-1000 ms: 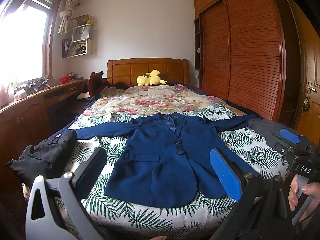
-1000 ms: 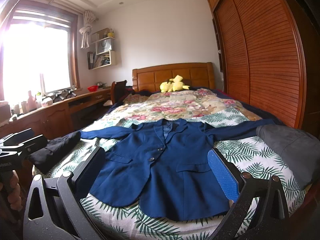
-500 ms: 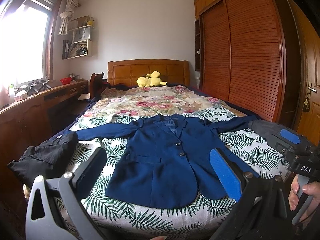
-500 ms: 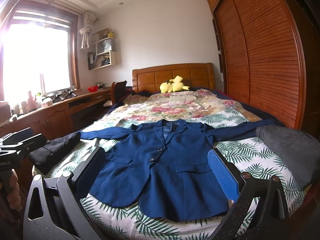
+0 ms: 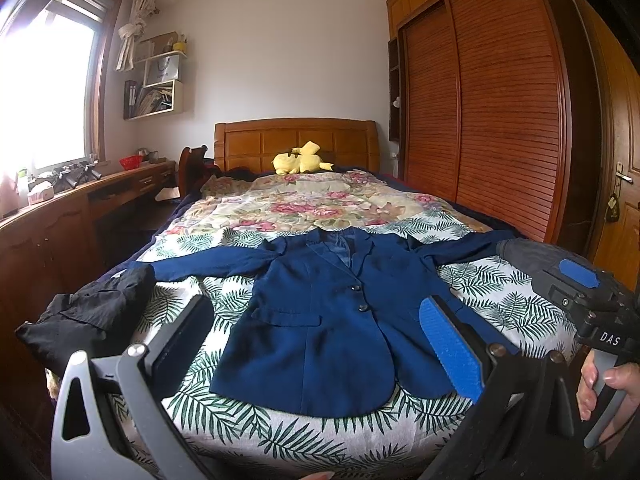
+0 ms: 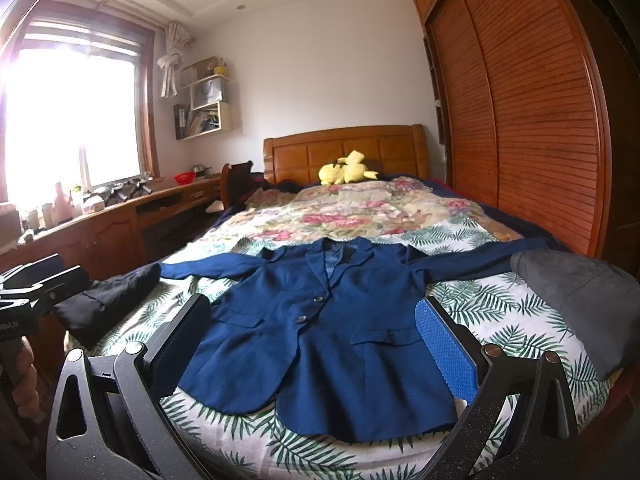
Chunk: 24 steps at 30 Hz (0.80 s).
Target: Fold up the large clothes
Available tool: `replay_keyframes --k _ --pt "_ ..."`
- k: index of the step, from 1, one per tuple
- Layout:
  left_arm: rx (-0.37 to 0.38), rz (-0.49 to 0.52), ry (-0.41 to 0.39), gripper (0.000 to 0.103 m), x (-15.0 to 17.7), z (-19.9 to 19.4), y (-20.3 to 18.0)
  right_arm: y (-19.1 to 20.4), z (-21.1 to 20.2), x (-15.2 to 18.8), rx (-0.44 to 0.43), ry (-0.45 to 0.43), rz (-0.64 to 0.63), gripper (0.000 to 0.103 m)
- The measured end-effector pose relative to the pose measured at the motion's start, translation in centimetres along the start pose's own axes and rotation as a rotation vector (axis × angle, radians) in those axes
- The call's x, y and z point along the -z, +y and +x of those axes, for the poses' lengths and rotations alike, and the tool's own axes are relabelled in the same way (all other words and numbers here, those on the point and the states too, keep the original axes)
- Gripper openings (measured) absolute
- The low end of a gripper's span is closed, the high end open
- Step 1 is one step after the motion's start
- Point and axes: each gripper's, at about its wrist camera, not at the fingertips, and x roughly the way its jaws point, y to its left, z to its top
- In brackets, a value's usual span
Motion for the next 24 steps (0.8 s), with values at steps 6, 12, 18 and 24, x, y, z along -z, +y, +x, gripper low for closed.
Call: replay_keyframes --k 6,12,18,24 --pt "-0.021 -0.005 0.049 0.103 0.8 2.2 0.9 -0.6 0.9 0.6 -0.008 0.027 -0.011 0.103" --pt "-0.044 -0.016 0.085 0.103 1.8 4.3 2.1 -0.2 2.8 1.1 -0.02 0.046 -0.022 0.103" --pt "-0.057 -0.03 0.102 0.103 2.5 5.9 3.7 0.3 5.1 0.9 -0.039 0.058 -0.042 0.103" --pt "-0.074 -0.036 0.117 0.103 2.9 7.7 5.1 0.8 8.1 0.5 -0.07 0.066 -0.052 0.103"
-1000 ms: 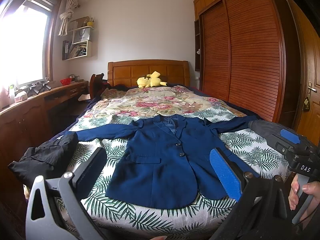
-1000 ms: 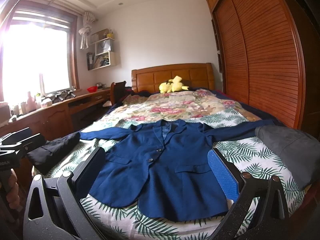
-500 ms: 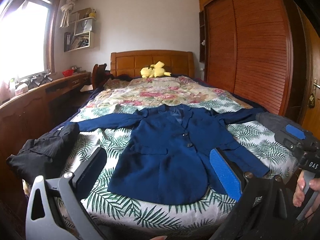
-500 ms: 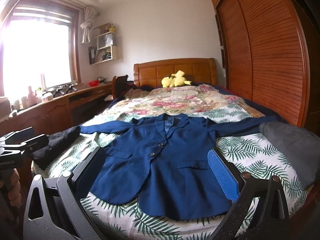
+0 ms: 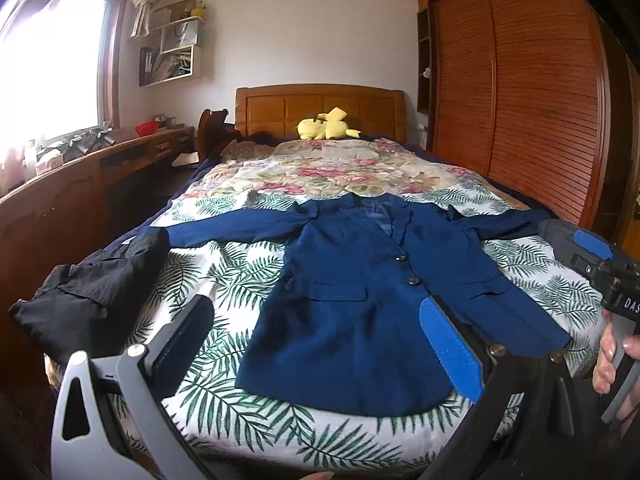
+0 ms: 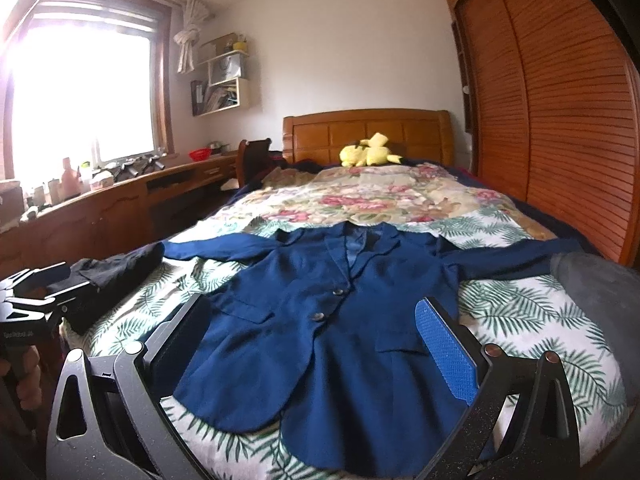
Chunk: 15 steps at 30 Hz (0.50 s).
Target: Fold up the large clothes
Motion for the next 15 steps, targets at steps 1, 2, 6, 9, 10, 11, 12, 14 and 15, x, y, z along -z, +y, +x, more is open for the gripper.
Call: replay_keyframes --k 1,2,6,9,10,11,12,14,15 --pt "-0.001 -0.001 0.002 0.103 0.0 0.3 0.2 0.0 0.5 -0.1 -0.004 0.0 -0.002 0.103" --pt "-0.004 -0.001 0.007 0.103 0.0 0.7 0.4 0.0 1.2 -0.2 -0.01 0.001 -0.003 0.103" --pt "-0.023 0.004 0.018 0.103 0.1 2.3 1.2 0.0 3.4 -0.3 -0.03 0.009 -0.008 0.103" --pt "-0.029 -0.006 0.032 0.103 -0.1 3.8 2.1 0.2 5.5 -0.3 -0.047 0.02 -0.017 0.103" --pt "-0.032 -0.011 0.037 0.103 -0.2 4.3 2.5 0.3 6.5 -0.4 -0.058 0.026 -0.018 0.103" --pt "-0.036 -0.014 0.04 0.103 -0.3 4.6 2.8 0.3 6.9 -0.3 -0.064 0.027 -0.017 0.103" --pt "-0.043 -0.015 0.042 0.103 -0.4 5.1 3.1 0.5 8.1 -0.4 -0.079 0.034 -0.021 0.103" --pt "-0.059 -0.019 0.05 0.103 -0.7 6.3 4.0 0.6 9.8 -0.5 -0.093 0.045 -0.033 0.103" --pt "-0.061 -0.021 0.053 0.103 -0.8 6.6 4.2 0.7 10.7 -0.7 -0.103 0.052 -0.04 0.103"
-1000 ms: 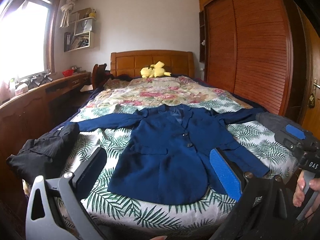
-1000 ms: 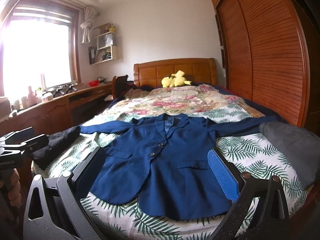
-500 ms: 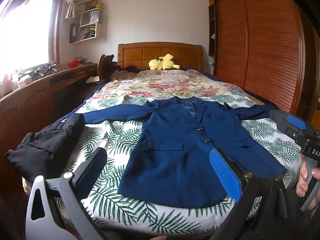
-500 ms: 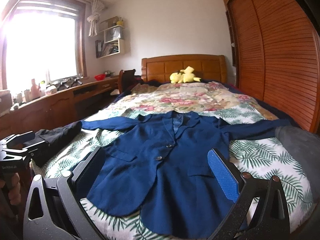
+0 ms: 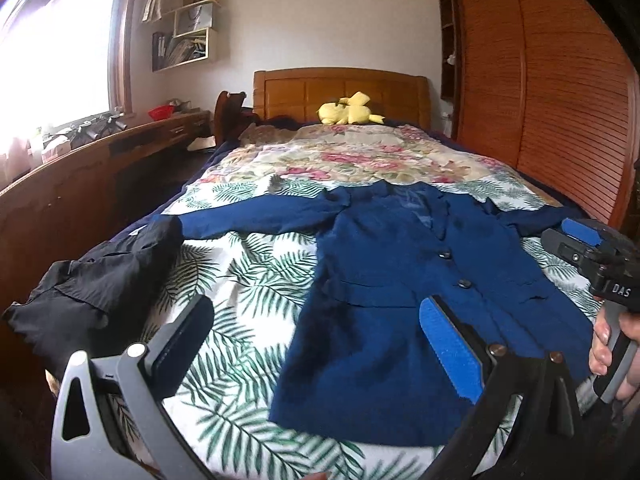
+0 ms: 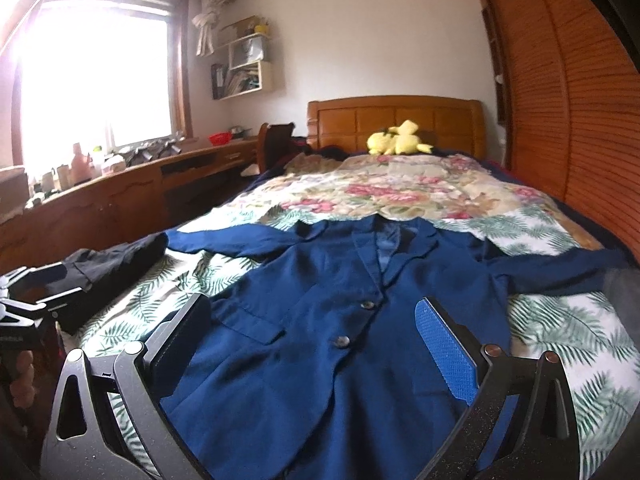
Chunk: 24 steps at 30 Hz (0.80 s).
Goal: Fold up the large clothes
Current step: 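Reach the left gripper to the jacket's side panel and grasp its edge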
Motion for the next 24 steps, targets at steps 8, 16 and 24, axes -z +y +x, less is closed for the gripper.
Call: replay_keyframes --k 8,16,24 --pt "-0.033 -0.027 0.048 0.103 -1.6 5.1 2.6 0.2 8.0 -0.9 -0.091 0.063 -0.031 0.103" --pt "-0.1 -0.003 0.101 0.103 -2.5 10.7 4.2 0.1 14.0 1.3 -0.138 0.136 -0.089 0.103" --pt "-0.087 -0.013 0.142 0.103 -4.7 17.7 6.6 -0.4 16.7 4.1 -0.156 0.221 -0.053 0.103"
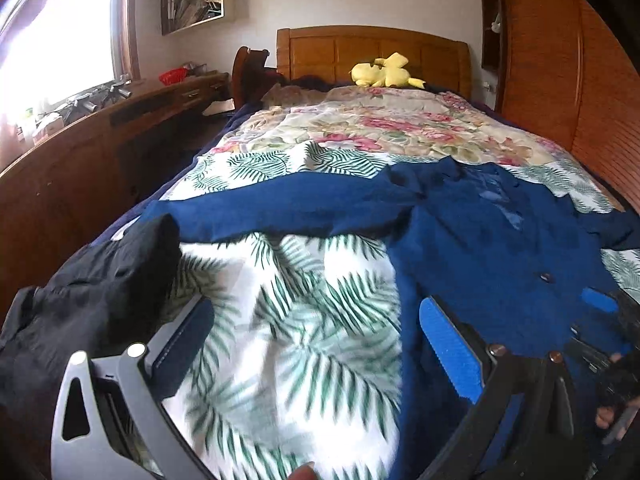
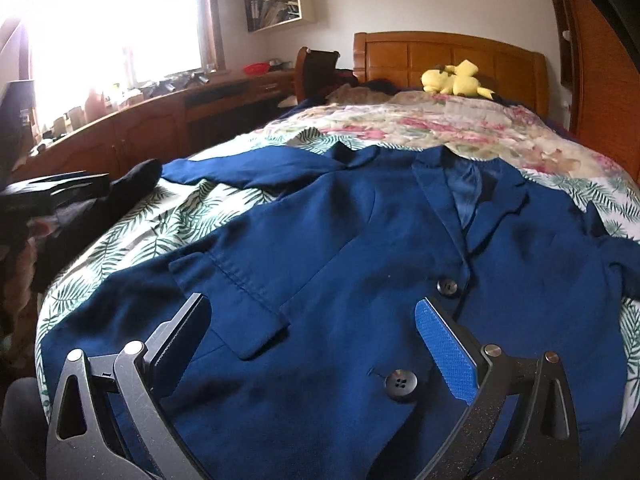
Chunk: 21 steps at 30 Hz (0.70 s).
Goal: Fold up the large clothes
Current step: 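Reach the left gripper to the jacket's side panel and grasp its edge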
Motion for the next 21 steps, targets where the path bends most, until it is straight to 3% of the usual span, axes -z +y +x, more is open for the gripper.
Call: replay_keyframes --k 13,21 --pt "-0.006 -0.086 0.084 0.103 -5.2 13.1 4.2 -0.4 0.6 0.1 0.006 0.008 0.021 0.103" --pt "0.041 -0.255 0.208 0.076 -5.2 19.1 7.5 -0.8 0.8 0.1 -0.004 0.011 0.031 0.103"
